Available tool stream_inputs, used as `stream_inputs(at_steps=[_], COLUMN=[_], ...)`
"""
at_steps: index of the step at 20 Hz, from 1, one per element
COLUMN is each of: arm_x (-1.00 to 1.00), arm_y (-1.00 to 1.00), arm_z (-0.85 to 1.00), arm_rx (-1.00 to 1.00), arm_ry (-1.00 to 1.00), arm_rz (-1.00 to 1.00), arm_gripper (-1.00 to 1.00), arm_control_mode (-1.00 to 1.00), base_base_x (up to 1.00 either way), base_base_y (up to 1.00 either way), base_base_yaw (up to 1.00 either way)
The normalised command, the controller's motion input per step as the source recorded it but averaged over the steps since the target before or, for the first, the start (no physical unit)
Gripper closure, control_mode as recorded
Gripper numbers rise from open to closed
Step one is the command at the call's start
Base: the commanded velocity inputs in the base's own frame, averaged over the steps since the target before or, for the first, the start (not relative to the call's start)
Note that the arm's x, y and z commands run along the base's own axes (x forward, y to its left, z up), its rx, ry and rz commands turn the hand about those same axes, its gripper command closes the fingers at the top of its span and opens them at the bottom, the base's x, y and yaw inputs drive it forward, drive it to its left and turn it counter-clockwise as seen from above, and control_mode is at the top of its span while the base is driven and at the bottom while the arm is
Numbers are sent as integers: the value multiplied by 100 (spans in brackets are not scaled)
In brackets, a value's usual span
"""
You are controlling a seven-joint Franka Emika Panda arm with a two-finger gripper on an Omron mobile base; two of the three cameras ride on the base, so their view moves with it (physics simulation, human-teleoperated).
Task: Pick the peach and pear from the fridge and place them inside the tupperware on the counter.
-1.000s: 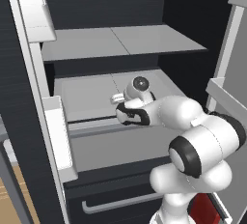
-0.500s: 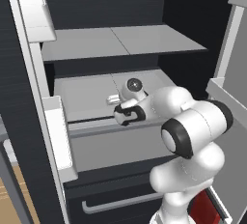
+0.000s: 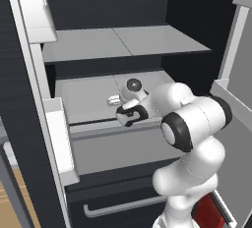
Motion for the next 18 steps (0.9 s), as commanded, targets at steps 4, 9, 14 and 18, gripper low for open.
stream_inputs(at_steps=[4, 9, 14, 18], arm_x=[-1, -89, -100, -100], arm_y=[0, 0, -1, -15], arm_z=[-30, 15, 87, 100], arm_rx=[0, 0, 0, 0], arm_ry=[8, 2, -9, -4], arm_rz=[-3, -5, -1, 0], arm_gripper=[100, 100, 100, 100], arm_control_mode=[-100, -100, -100, -100], base_base_x=[0, 0, 0, 0], base_base_y=[0, 0, 0, 0], base_base_yaw=[0, 0, 0, 0])
